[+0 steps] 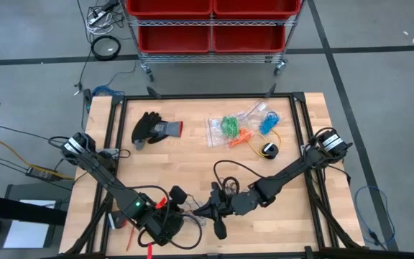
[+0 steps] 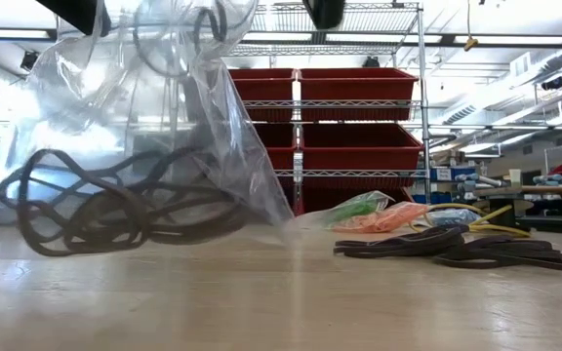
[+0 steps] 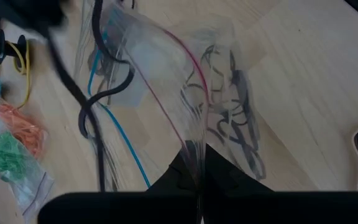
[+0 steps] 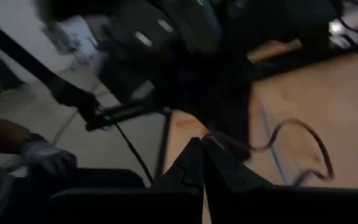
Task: Sort rubber bands
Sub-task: Put the black rubber band into the transparent zip bag
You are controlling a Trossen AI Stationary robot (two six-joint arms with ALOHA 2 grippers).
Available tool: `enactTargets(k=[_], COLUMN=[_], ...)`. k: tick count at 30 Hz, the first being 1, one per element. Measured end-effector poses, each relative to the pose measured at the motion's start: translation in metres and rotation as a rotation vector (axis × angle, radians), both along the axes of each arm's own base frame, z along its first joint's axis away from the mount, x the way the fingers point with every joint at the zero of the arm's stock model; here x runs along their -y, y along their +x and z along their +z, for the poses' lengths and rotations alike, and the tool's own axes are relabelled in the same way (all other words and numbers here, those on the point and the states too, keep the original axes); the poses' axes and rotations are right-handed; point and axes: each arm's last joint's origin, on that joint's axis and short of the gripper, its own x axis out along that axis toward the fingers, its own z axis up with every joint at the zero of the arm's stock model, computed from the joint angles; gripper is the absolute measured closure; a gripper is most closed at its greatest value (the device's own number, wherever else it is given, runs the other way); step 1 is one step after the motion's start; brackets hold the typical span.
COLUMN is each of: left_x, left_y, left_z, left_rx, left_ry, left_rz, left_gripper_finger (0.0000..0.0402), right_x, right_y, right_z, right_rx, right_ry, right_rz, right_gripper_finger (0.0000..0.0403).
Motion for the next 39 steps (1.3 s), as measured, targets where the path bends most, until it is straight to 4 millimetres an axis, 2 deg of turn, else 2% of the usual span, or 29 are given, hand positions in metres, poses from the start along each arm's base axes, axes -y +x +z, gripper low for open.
enactTargets(k=[17,23,39], left_x=[0.0,0.0,0.0], left_y=[0.0,0.0,0.0], left_z=[0.0,0.0,0.0], left_rx=[0.0,0.001,0.001], left_ry=[0.0,-0.001,-0.001], left_rz=[0.0,0.0,0.0], left_gripper_finger=[0.04,0.04,0.04], right_x=[0.006,0.007,0.006], right_y=[-0.002,-0.003,-0.004], right_z=[-0.01,-0.015,-0.015], right_rx=[-0.094,-0.144,-0.138], right_ry=[-0.056,-0.042,-0.036], right_rz=[-0.105,-0.113,-0.119], right_gripper_finger=[0.0399,0.0368,0.0285])
